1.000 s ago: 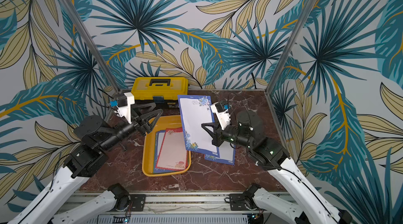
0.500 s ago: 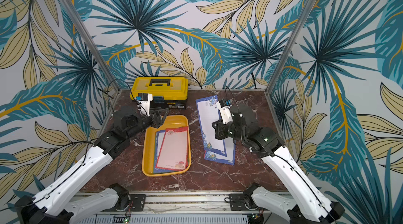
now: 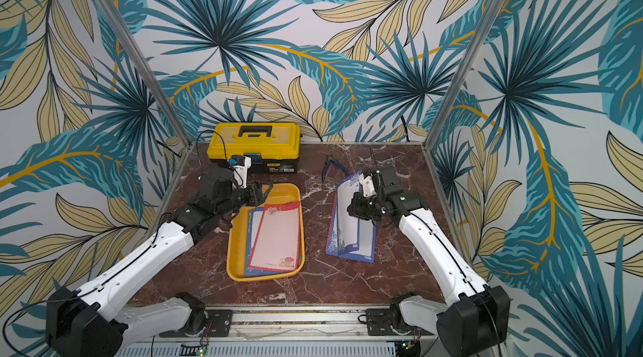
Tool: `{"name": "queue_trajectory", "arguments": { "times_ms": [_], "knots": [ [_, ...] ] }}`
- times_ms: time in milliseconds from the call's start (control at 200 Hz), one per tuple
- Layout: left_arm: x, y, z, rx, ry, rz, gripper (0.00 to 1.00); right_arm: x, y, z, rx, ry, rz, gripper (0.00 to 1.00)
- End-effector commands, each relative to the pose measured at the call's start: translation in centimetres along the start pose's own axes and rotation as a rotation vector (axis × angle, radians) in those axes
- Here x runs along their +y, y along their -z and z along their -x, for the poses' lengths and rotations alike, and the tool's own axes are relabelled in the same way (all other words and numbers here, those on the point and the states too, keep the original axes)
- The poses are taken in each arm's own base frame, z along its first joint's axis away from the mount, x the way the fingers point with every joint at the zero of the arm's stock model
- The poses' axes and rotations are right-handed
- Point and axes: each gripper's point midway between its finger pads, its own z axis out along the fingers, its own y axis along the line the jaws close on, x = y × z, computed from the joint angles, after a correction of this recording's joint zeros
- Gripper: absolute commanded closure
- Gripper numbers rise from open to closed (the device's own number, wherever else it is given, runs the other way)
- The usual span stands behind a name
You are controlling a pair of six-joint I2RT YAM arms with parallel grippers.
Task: Take out the stationery paper from the storage box
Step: Place the stationery paper at the center of the board.
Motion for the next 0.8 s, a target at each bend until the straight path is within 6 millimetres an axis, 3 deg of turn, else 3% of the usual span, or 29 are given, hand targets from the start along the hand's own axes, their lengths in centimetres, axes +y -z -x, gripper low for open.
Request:
{"name": "queue_trajectory", "arguments": {
  "times_ms": [0,215,791],
  "knots": [
    [0.6,-0.3,-0.9,0.025,0.020,0.009,0.51,0.3,-1.2,0.2,0.018,-0.073,0.085,1.00],
    [1.2,-1.6,-1.8,0.066,0.041,0.025,0.51,0.2,-2.3,0.8,0.026,-0.121,0.144,1.00],
    [2.2,-1.7,-3.3,0.089,0.085,0.052,0.52,0.8,-2.9,0.6,0.066,-0.146,0.210,1.00]
  ]
}}
